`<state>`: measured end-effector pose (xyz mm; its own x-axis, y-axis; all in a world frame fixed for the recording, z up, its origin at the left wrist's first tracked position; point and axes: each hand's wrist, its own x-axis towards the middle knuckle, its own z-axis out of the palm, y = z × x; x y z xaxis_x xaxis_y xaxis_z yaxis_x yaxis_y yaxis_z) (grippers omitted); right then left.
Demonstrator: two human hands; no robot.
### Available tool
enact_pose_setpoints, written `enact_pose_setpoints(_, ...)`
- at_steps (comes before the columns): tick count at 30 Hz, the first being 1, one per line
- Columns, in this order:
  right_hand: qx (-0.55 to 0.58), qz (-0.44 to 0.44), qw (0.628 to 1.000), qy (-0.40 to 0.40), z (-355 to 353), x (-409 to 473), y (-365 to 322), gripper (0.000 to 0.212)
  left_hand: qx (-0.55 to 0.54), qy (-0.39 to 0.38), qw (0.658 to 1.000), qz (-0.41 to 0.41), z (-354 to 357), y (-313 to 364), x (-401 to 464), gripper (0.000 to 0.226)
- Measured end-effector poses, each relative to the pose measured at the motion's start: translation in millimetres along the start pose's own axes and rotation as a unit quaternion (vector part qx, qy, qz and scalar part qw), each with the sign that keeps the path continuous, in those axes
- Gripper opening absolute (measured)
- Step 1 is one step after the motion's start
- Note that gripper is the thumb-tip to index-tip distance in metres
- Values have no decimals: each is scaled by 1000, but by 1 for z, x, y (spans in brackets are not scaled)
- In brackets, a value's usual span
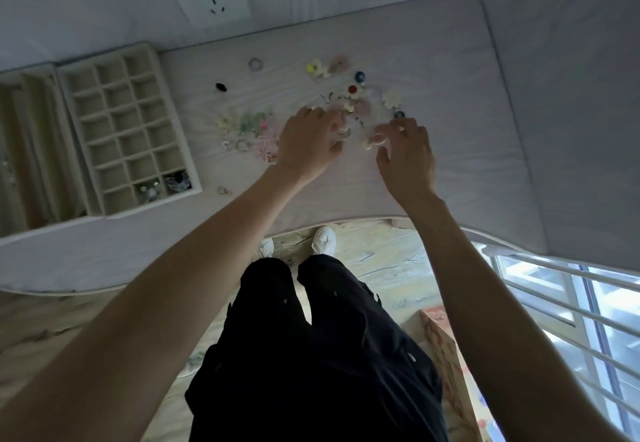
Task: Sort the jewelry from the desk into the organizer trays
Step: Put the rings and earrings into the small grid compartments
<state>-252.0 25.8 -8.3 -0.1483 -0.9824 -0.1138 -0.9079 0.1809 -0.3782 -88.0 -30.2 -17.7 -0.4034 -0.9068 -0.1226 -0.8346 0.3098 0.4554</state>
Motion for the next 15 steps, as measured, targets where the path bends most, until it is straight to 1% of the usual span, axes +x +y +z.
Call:
enact_pose_setpoints(3, 23, -15, 999, -23, 1, 3, 9, 23, 22, 5, 1000, -8, 7, 0, -5, 29)
enact_pose_setpoints(6, 35, -43, 998, -42, 2, 8, 10, 23, 17, 21, 1000, -3, 5, -4, -12, 26)
enact_pose_setpoints(8, 20, -55, 997, -54, 2, 11, 9, 25, 0, 49, 999, 1, 0, -5, -13, 25)
enact_pose_setpoints(10, 3, -63, 996, -65, 2, 16, 9, 25, -6, 61, 998, 19, -2, -1, -10, 24)
enact_pose_setpoints(13, 7, -53, 996, -67, 1, 19, 11, 20, 13, 44, 997, 60, 3, 16, -4, 26)
enact_pose_setpoints(15, 22, -39, 997, -59, 1, 19, 14, 21, 49, 20, 996, 66, 11, 27, 0, 30)
